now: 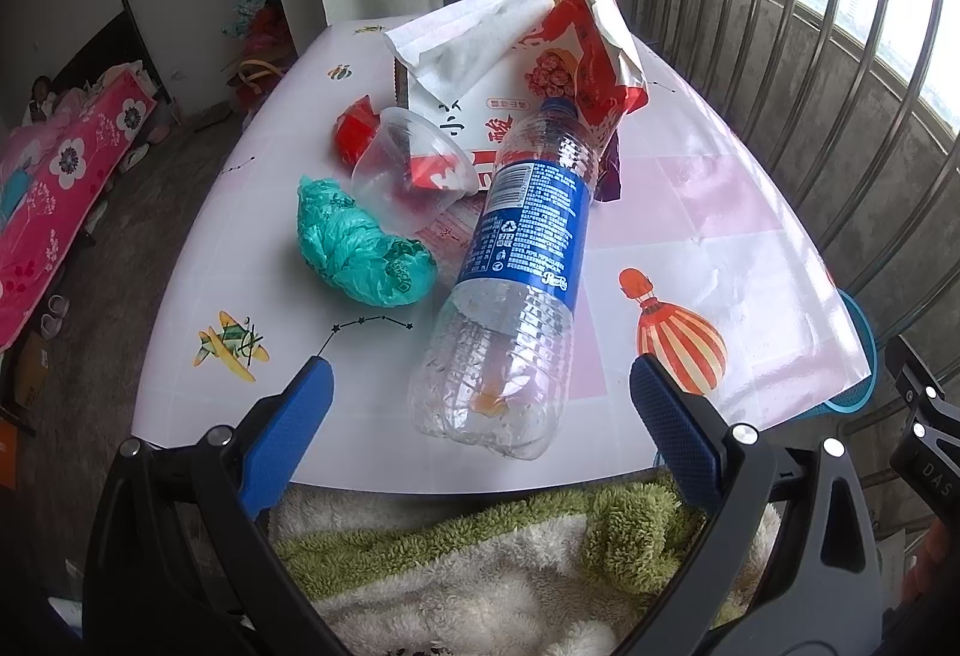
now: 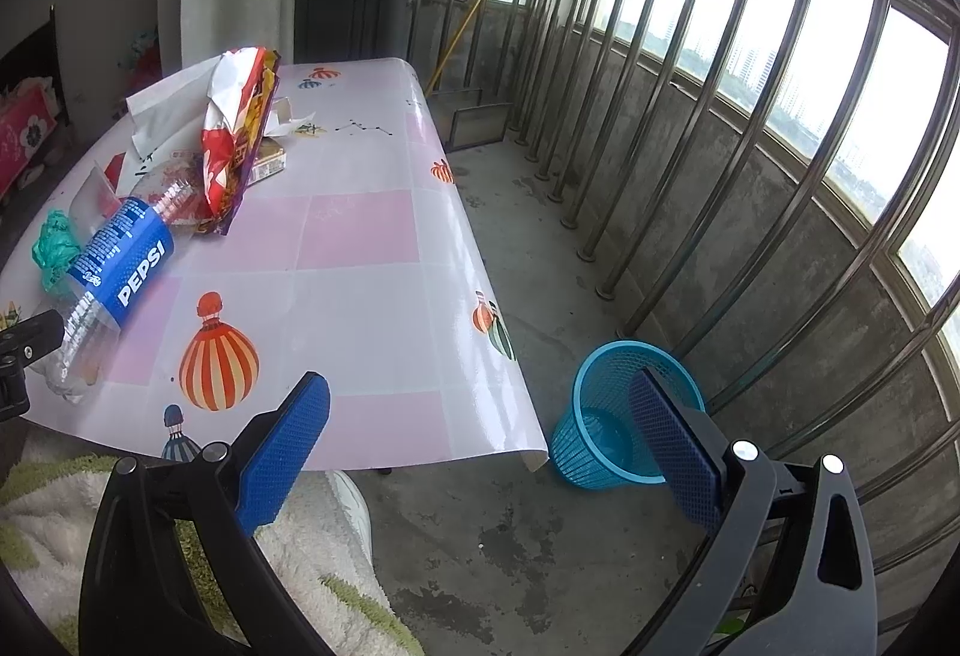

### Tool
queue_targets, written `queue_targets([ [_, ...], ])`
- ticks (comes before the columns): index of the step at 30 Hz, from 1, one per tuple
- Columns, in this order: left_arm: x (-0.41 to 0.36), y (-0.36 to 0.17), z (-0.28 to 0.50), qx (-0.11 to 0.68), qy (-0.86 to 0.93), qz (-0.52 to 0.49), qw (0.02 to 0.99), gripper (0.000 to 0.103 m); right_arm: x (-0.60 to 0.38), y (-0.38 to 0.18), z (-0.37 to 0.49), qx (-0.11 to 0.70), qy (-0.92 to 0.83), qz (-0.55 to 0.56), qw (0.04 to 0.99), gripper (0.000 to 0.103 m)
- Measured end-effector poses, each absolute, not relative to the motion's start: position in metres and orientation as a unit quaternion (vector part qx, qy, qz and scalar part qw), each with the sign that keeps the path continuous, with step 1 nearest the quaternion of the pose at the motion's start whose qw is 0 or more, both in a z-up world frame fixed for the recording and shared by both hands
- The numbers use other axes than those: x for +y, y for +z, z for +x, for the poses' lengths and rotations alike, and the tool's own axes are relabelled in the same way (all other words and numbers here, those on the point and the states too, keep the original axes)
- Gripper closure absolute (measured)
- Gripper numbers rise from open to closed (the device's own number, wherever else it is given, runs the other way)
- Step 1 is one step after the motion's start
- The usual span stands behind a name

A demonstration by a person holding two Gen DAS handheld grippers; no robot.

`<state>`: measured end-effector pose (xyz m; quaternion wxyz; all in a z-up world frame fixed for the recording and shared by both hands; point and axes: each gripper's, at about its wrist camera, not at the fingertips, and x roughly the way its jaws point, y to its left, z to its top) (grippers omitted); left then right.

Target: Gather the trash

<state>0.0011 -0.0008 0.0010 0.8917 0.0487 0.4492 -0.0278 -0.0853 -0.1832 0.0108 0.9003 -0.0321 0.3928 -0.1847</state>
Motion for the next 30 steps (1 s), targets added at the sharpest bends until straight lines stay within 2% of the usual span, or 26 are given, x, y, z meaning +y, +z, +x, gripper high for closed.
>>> queue_targets([
  [30,0.0018,-0.0003,0.0015,0.448,-0.026,0.048,0.893,0.008,-0.1856,0.0069,-0.0847,0.396,-0.186,-0.027,0.899,0.006],
])
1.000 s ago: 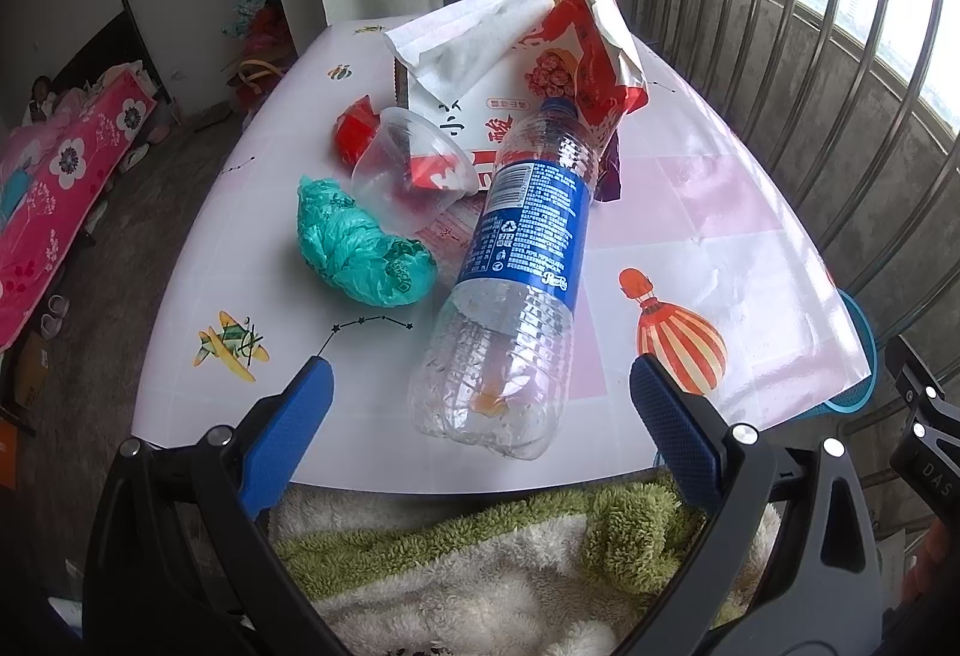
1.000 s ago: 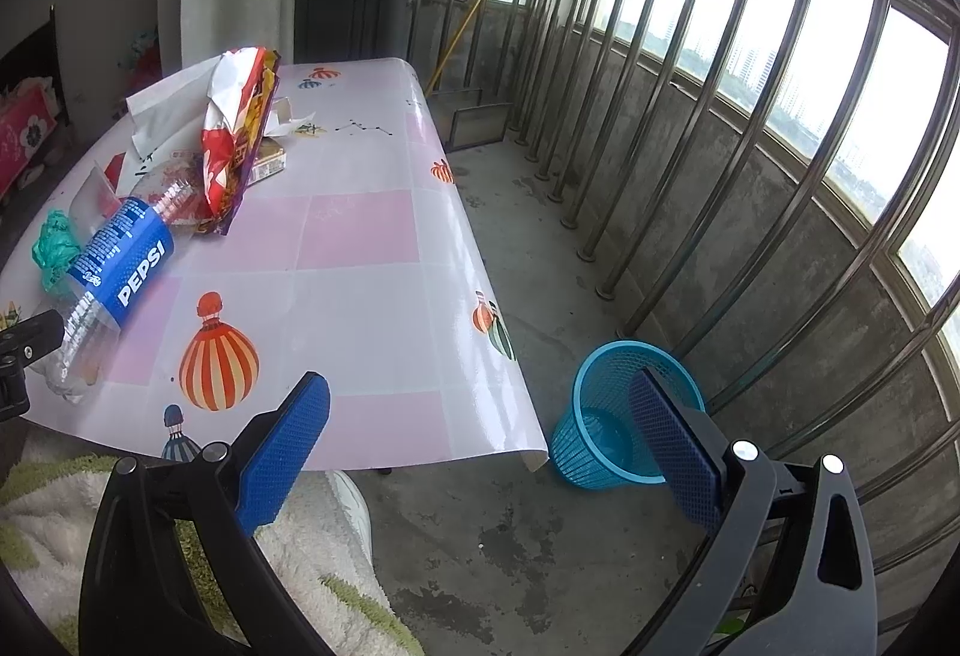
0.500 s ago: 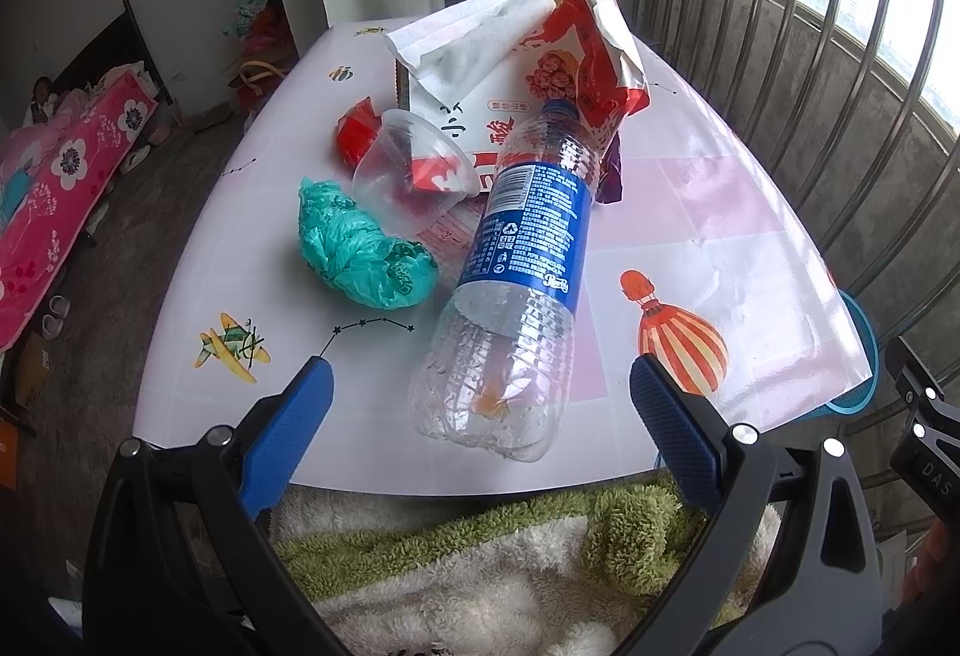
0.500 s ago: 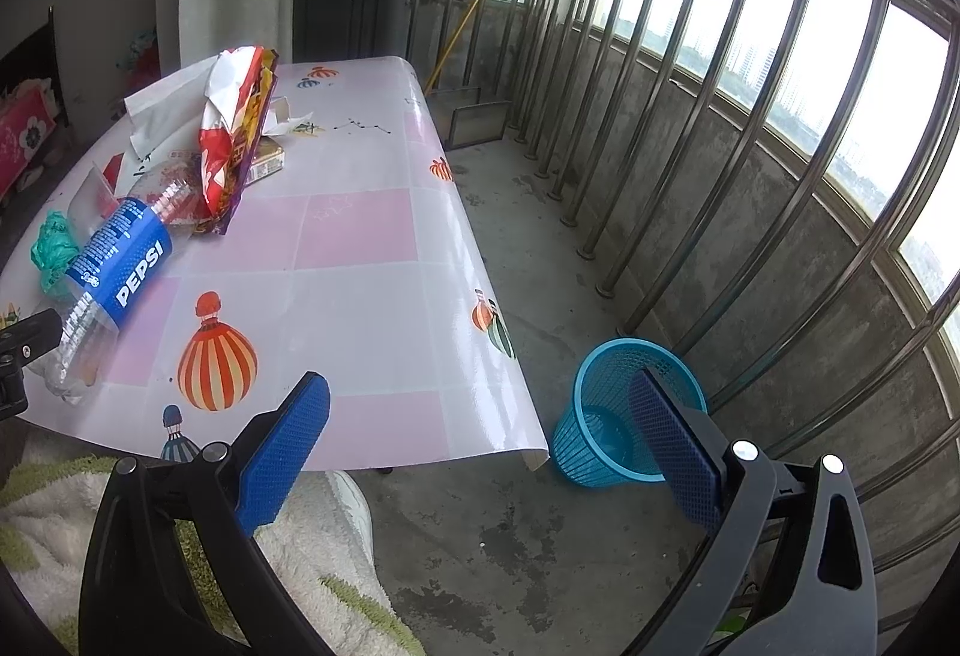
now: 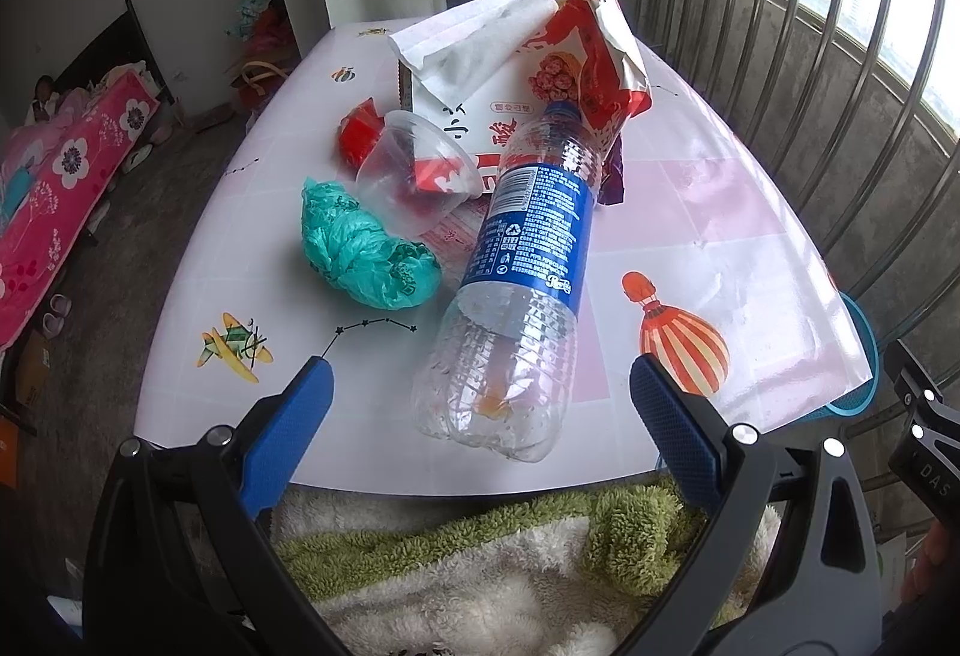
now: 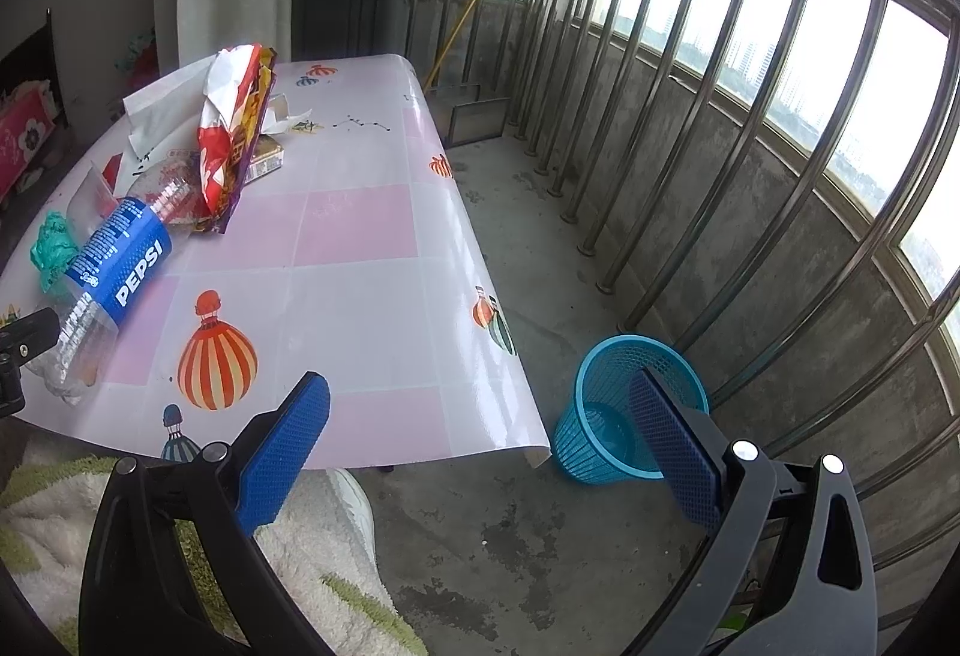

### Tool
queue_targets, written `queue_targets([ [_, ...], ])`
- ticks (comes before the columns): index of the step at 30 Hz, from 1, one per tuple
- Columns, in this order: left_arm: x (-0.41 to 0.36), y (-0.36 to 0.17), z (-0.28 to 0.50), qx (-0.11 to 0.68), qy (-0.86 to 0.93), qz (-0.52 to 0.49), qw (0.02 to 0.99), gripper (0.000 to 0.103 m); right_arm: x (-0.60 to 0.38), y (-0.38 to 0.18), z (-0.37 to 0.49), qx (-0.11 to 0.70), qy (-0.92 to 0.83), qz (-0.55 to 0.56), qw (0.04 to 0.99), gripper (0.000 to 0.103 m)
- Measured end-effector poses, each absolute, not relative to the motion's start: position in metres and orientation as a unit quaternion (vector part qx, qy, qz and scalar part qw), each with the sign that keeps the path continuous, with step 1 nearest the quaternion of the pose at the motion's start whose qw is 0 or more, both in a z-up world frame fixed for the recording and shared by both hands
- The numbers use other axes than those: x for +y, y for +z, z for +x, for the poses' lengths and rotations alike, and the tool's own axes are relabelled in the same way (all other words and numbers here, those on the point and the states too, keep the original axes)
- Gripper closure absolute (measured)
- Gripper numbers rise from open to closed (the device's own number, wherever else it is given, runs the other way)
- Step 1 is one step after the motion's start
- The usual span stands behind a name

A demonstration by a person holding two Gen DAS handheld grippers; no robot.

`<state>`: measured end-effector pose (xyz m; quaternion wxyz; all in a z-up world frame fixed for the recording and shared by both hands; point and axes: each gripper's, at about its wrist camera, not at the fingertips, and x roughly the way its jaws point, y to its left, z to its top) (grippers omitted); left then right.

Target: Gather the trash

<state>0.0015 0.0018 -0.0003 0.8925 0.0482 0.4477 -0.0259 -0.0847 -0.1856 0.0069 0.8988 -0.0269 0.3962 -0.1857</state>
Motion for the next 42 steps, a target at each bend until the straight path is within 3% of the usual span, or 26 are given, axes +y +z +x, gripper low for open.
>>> queue_targets([
  [33,0.003,-0.001,0.003,0.445,-0.021,0.047,0.894,0.008,-0.185,0.004,-0.083,0.402,-0.184,-0.014,0.897,0.006],
  [42,0.060,0.006,0.017,0.421,0.043,-0.001,0.906,0.008,-0.168,0.014,-0.058,0.378,-0.118,0.029,0.918,0.006],
])
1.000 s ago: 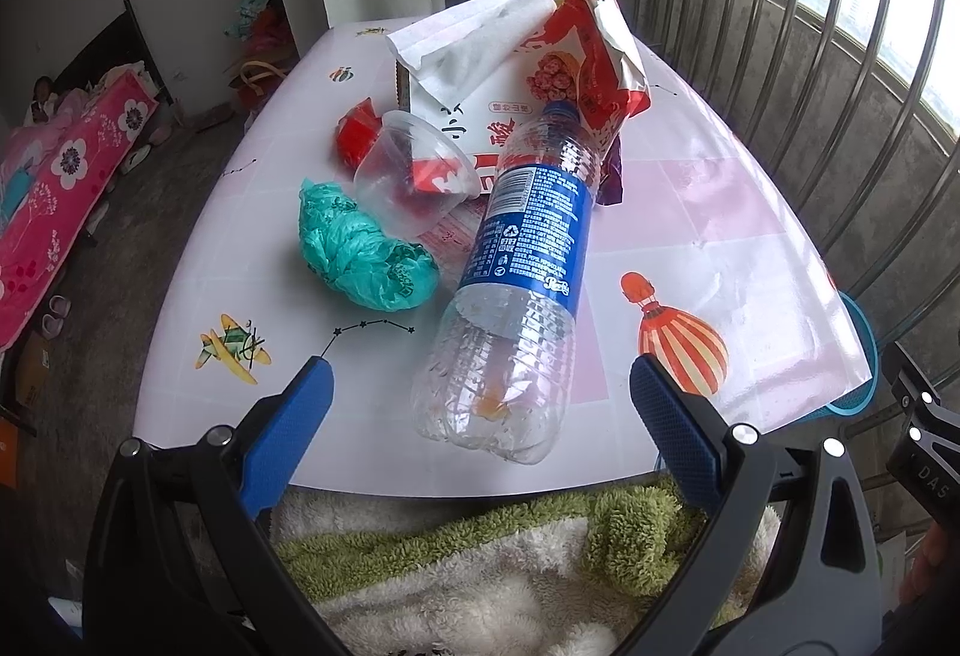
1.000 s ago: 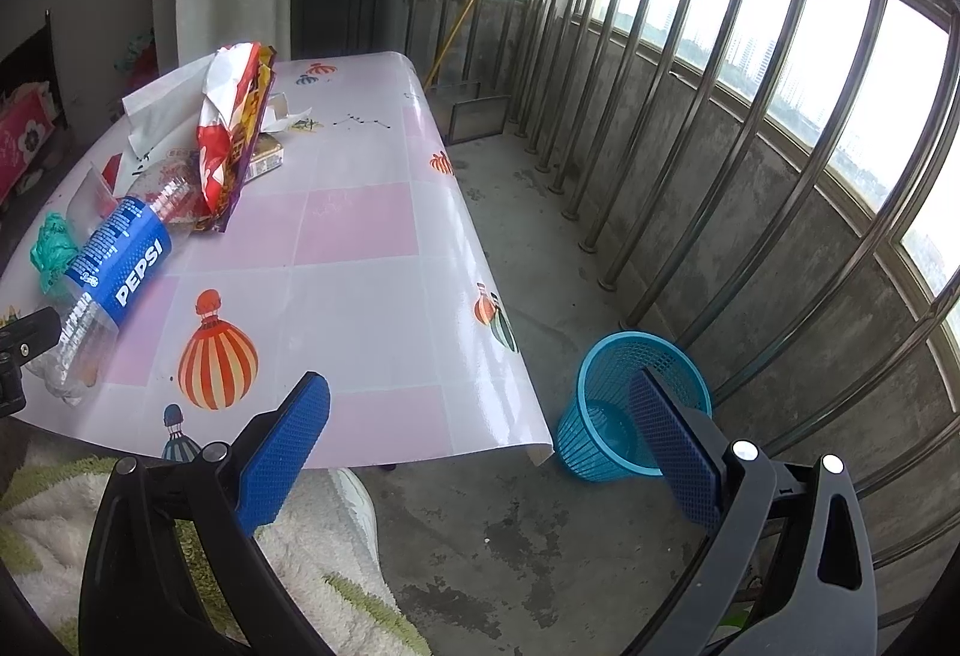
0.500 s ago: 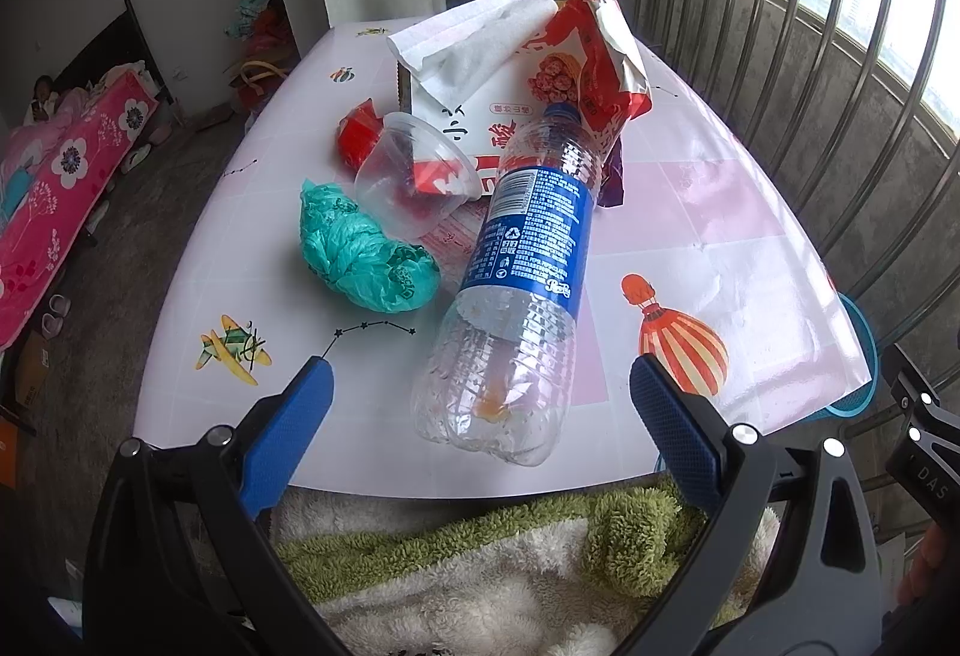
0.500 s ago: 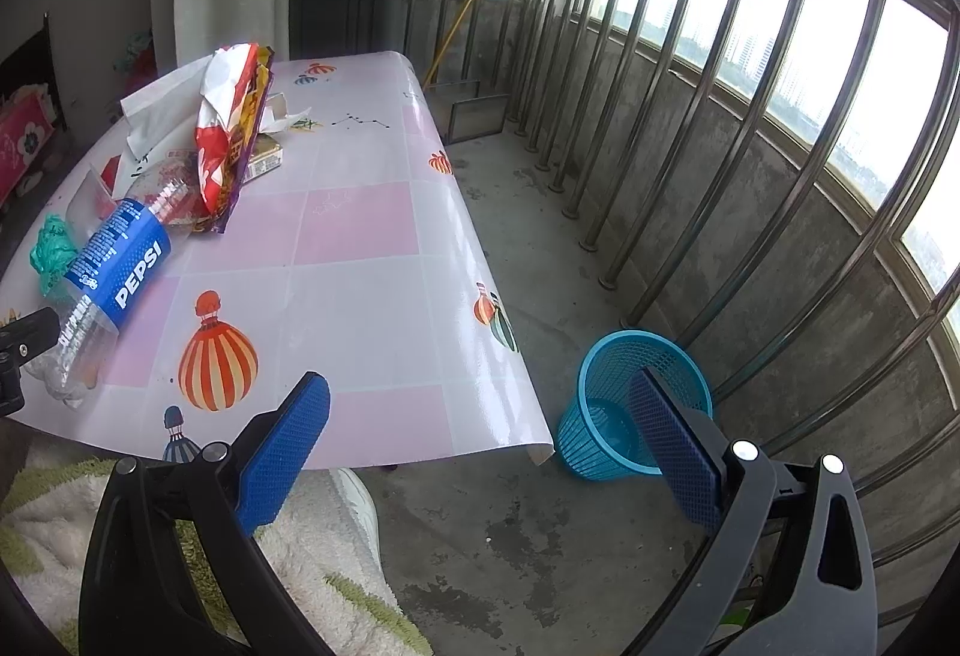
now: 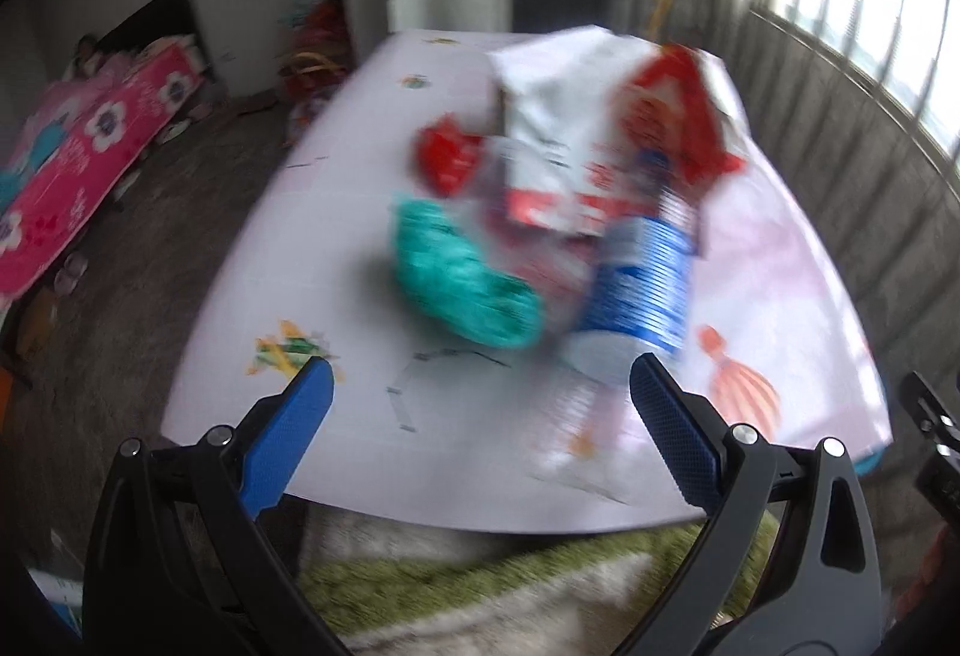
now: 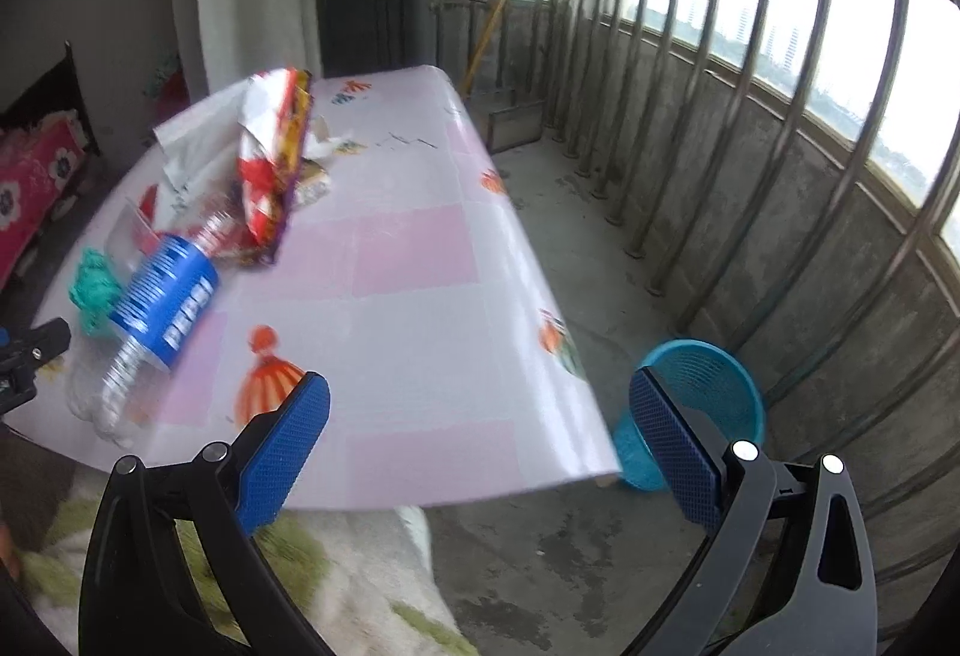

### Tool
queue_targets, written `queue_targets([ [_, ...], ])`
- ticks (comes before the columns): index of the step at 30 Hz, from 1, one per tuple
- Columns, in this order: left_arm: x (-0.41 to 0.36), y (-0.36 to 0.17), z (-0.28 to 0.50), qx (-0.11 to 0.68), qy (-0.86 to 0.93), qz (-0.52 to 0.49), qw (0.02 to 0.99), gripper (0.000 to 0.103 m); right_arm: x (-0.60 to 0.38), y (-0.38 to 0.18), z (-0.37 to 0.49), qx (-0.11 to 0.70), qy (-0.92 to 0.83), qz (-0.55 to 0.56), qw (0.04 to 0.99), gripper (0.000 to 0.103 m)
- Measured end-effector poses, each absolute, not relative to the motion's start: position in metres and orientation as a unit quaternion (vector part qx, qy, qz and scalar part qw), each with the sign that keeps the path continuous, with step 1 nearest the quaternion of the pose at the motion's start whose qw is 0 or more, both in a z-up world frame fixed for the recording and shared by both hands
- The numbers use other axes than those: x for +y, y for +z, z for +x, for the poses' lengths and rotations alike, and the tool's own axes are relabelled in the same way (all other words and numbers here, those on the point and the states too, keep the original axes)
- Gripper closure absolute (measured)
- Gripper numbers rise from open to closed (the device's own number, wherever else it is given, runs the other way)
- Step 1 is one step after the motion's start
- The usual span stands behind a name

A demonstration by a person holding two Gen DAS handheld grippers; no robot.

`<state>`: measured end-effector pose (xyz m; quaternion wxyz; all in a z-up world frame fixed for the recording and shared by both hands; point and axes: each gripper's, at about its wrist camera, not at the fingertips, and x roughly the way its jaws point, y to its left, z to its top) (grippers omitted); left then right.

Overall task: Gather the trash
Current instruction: 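Reach the left tool to the green bag while the right tool reaches the Pepsi bottle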

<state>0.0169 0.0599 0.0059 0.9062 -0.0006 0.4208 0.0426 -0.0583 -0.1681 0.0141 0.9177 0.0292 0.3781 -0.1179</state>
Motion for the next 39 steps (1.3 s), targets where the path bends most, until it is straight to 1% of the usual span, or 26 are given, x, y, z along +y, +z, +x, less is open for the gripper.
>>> queue_targets([
  [5,0.096,0.004,0.027,0.392,0.053,-0.020,0.918,0.008,-0.141,0.023,-0.024,0.374,-0.034,0.068,0.924,0.006],
  [8,0.115,0.000,0.032,0.367,0.014,-0.048,0.929,0.008,-0.124,0.017,0.004,0.398,0.023,0.117,0.910,0.006],
  [10,0.124,-0.003,0.036,0.354,-0.018,-0.086,0.931,0.008,-0.114,0.008,0.022,0.422,0.053,0.147,0.893,0.006],
  [13,0.131,-0.011,0.053,0.371,-0.040,-0.138,0.917,0.008,-0.096,-0.007,0.047,0.458,0.086,0.184,0.865,0.008],
  [16,0.129,-0.028,0.068,0.389,-0.055,-0.173,0.903,0.008,-0.084,-0.014,0.063,0.476,0.100,0.189,0.853,0.008],
  [20,0.126,-0.051,0.083,0.420,-0.045,-0.188,0.887,0.008,-0.075,-0.029,0.085,0.515,0.111,0.202,0.826,0.009],
  [23,0.129,-0.062,0.089,0.424,-0.036,-0.207,0.881,0.009,-0.069,-0.044,0.099,0.543,0.113,0.214,0.804,0.010],
  [25,0.132,-0.065,0.090,0.421,-0.037,-0.215,0.880,0.009,-0.064,-0.050,0.103,0.555,0.115,0.217,0.795,0.013],
  [26,0.132,-0.065,0.091,0.417,-0.039,-0.214,0.882,0.011,-0.059,-0.054,0.106,0.562,0.117,0.220,0.789,0.015],
  [27,0.131,-0.065,0.091,0.416,-0.039,-0.210,0.884,0.019,-0.056,-0.056,0.108,0.566,0.120,0.224,0.785,0.018],
  [29,0.129,-0.067,0.094,0.420,-0.039,-0.200,0.884,0.032,-0.051,-0.060,0.111,0.571,0.118,0.229,0.780,0.022],
  [30,0.129,-0.069,0.096,0.426,-0.039,-0.199,0.882,0.038,-0.048,-0.061,0.112,0.571,0.119,0.234,0.778,0.026],
  [31,0.130,-0.072,0.096,0.430,-0.046,-0.206,0.878,0.042,-0.048,-0.062,0.112,0.573,0.122,0.243,0.773,0.030],
  [32,0.131,-0.073,0.095,0.430,-0.052,-0.212,0.876,0.048,-0.047,-0.065,0.112,0.575,0.124,0.249,0.769,0.032],
  [33,0.133,-0.073,0.095,0.429,-0.052,-0.215,0.876,0.048,-0.048,-0.065,0.112,0.577,0.123,0.257,0.765,0.035],
  [35,0.134,-0.073,0.094,0.427,-0.059,-0.216,0.876,0.049,-0.049,-0.068,0.110,0.583,0.127,0.263,0.758,0.036],
  [39,0.135,-0.071,0.091,0.435,-0.078,-0.215,0.871,0.051,-0.054,-0.056,0.103,0.590,0.126,0.246,0.758,0.036],
])
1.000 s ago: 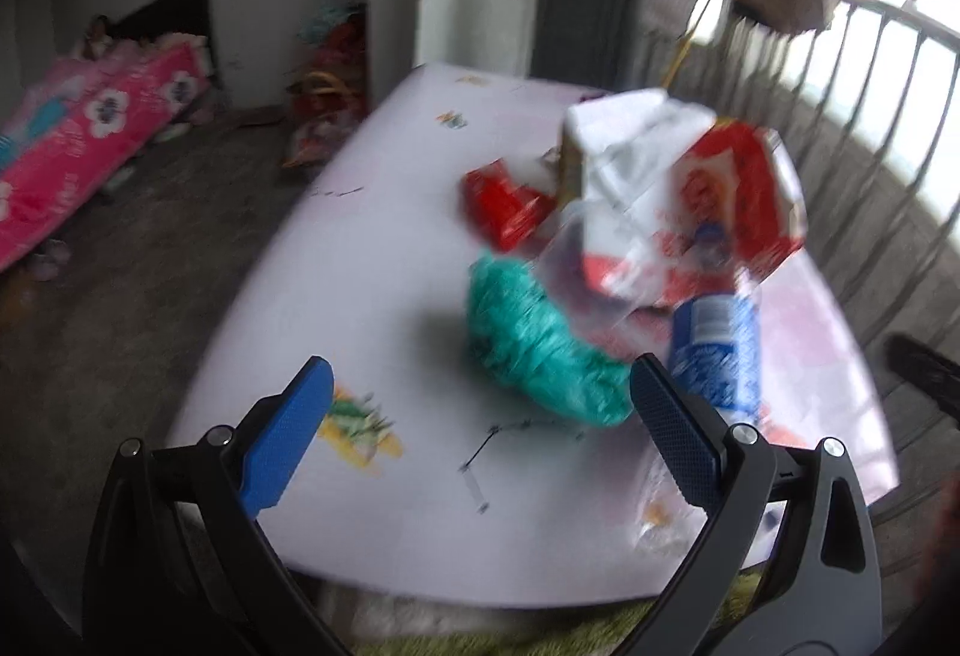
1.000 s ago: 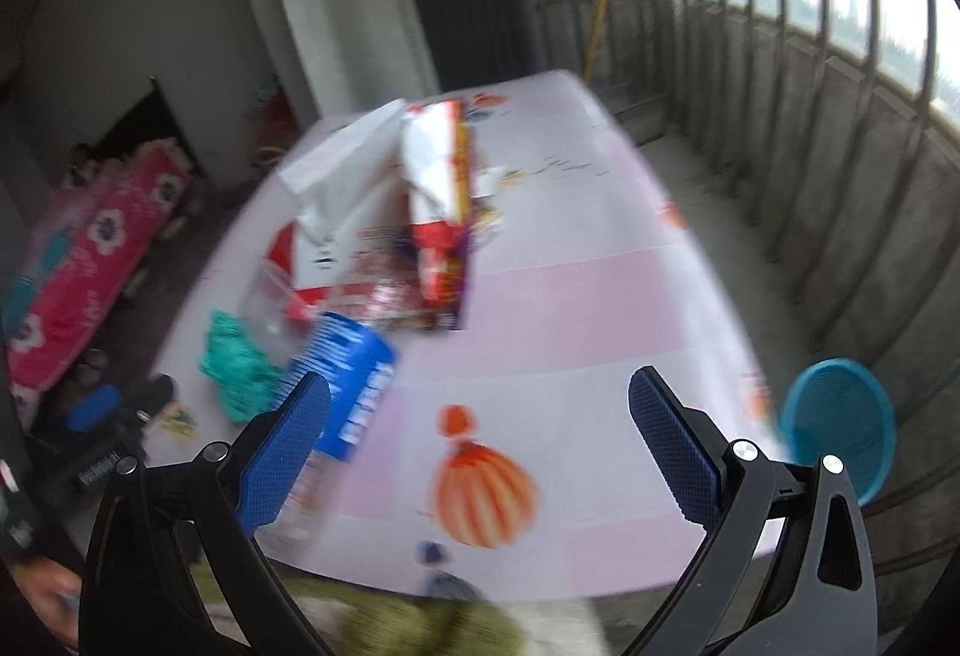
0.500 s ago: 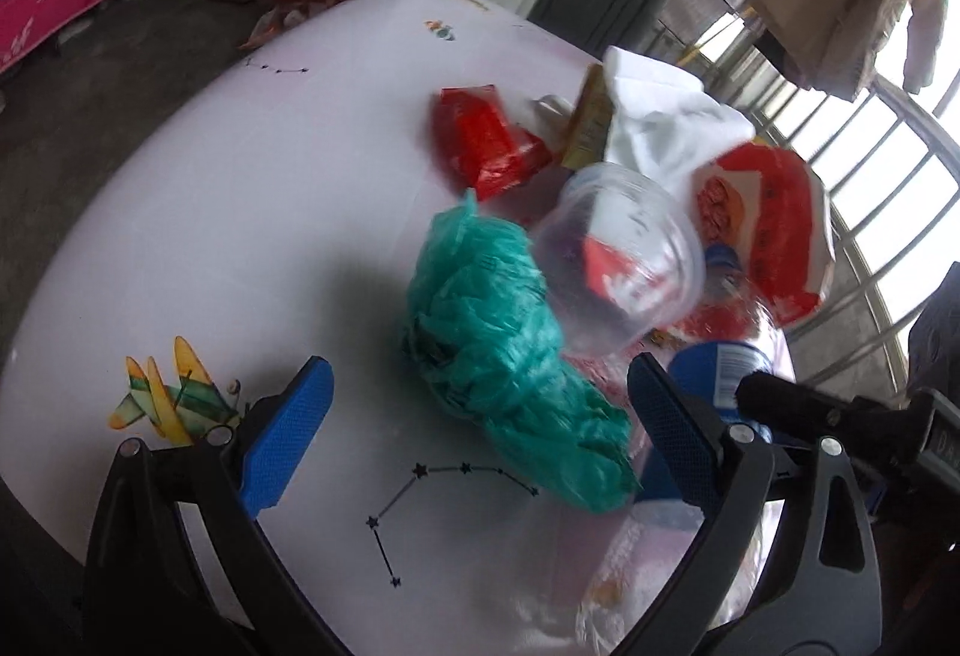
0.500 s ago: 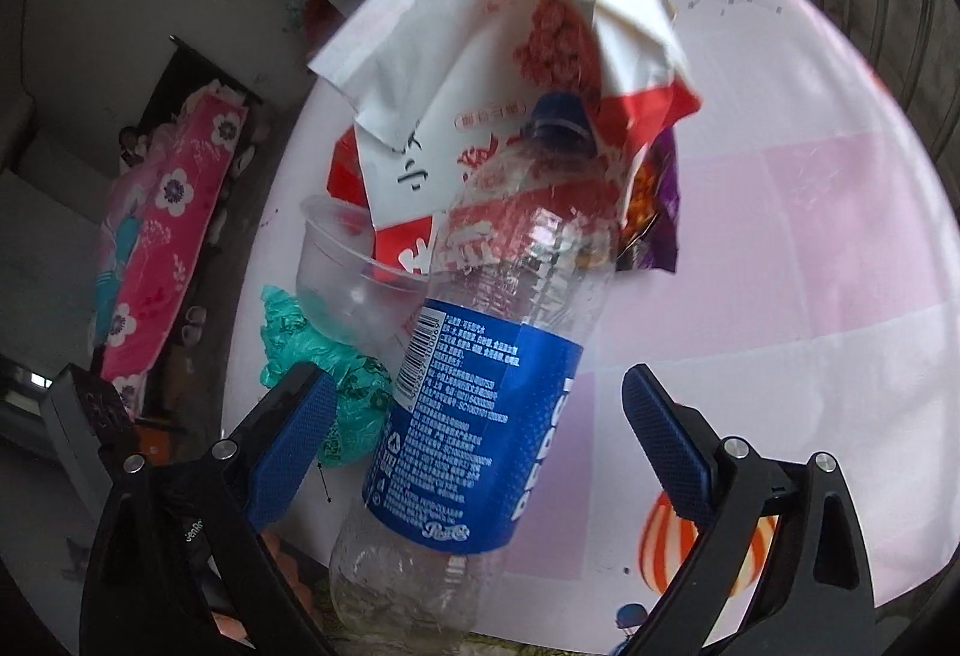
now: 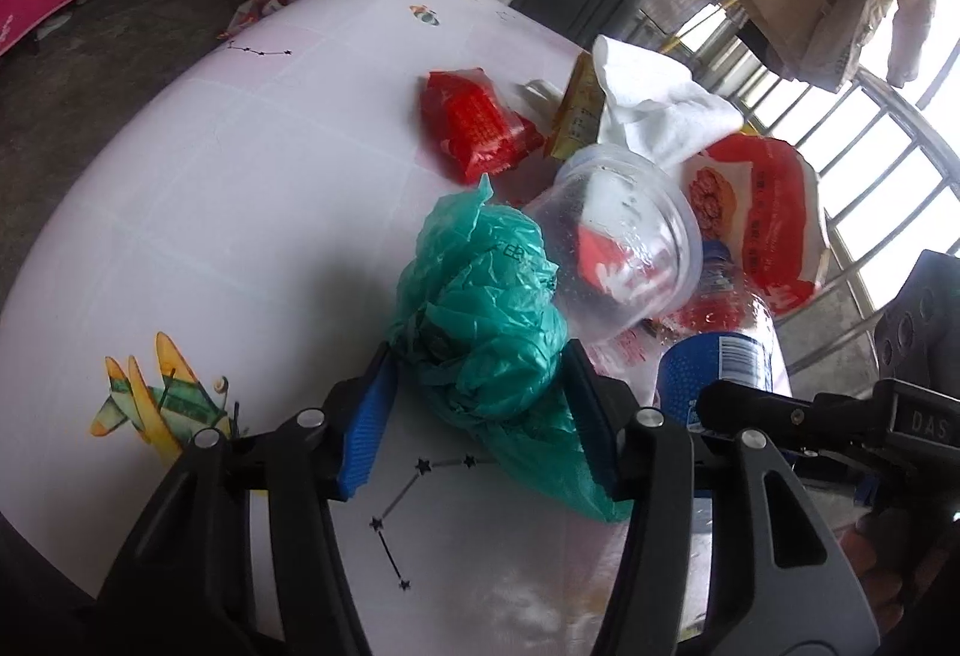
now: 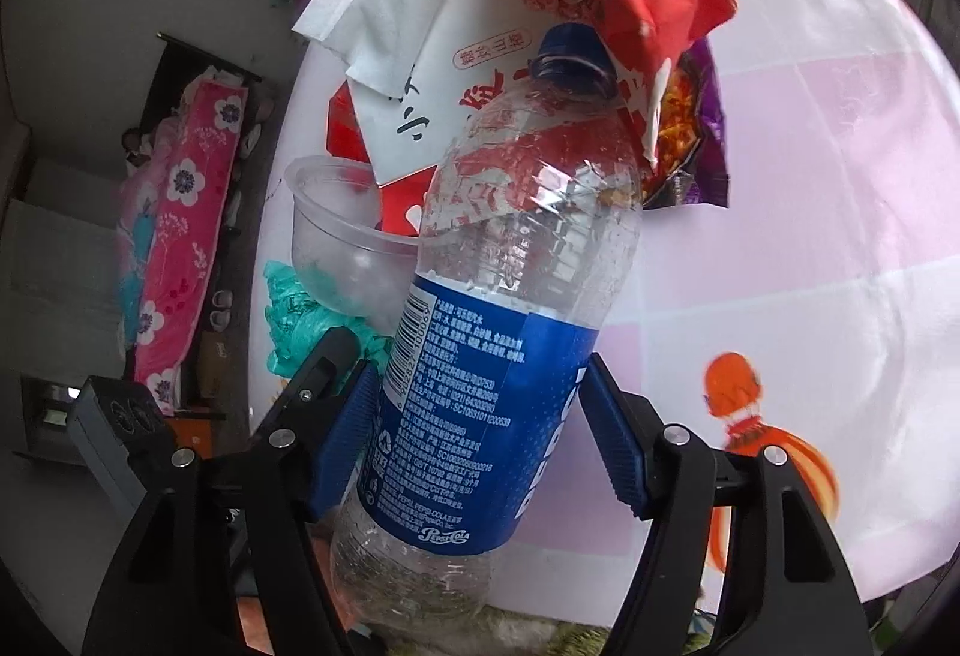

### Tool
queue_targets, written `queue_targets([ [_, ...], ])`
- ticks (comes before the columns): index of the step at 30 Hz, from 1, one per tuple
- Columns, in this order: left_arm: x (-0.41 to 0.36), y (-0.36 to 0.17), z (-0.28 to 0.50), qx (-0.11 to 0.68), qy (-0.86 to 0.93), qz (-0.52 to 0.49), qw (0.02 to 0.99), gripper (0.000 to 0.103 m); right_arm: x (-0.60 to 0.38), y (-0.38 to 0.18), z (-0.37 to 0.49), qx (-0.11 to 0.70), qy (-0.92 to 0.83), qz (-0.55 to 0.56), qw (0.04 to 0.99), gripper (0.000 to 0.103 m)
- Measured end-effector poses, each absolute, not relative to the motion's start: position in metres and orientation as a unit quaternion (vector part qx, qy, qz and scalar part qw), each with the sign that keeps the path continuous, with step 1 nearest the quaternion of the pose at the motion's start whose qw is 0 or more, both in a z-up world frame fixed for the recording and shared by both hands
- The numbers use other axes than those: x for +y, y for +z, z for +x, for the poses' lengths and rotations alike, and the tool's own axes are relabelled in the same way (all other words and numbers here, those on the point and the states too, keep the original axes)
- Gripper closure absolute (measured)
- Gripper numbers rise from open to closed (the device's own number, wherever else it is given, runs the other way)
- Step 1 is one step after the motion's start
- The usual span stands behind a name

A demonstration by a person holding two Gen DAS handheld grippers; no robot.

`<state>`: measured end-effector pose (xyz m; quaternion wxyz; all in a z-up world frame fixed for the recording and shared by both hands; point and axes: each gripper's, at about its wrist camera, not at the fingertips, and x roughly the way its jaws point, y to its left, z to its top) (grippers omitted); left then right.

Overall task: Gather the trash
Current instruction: 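Reach the left tool to the green bag while the right tool reaches the Pepsi bottle, then close the left tool on the green bag while the right tool grips the Pepsi bottle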

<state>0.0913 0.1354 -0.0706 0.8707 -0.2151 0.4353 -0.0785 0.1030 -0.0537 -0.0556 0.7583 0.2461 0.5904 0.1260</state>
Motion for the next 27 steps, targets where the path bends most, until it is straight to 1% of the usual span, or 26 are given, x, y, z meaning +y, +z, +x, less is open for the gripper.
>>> queue_targets([
  [5,0.141,-0.056,0.082,0.443,-0.116,-0.194,0.868,0.051,-0.069,-0.051,0.105,0.619,0.146,0.230,0.737,0.037],
  [8,0.147,-0.046,0.075,0.444,-0.123,-0.164,0.872,0.050,-0.078,-0.055,0.104,0.631,0.149,0.220,0.729,0.037],
  [11,0.151,-0.047,0.076,0.453,-0.115,-0.144,0.872,0.050,-0.085,-0.056,0.103,0.632,0.135,0.214,0.733,0.038],
  [16,0.154,-0.066,0.087,0.481,-0.110,-0.183,0.850,0.049,-0.079,-0.059,0.106,0.624,0.122,0.211,0.742,0.038],
  [19,0.150,-0.068,0.089,0.477,-0.109,-0.188,0.851,0.044,-0.069,-0.059,0.108,0.622,0.122,0.207,0.745,0.038],
  [21,0.148,-0.068,0.090,0.472,-0.110,-0.190,0.854,0.039,-0.064,-0.060,0.108,0.620,0.121,0.205,0.747,0.038],
  [27,0.142,-0.070,0.088,0.463,-0.110,-0.190,0.859,0.035,-0.059,-0.063,0.110,0.621,0.120,0.208,0.747,0.037],
])
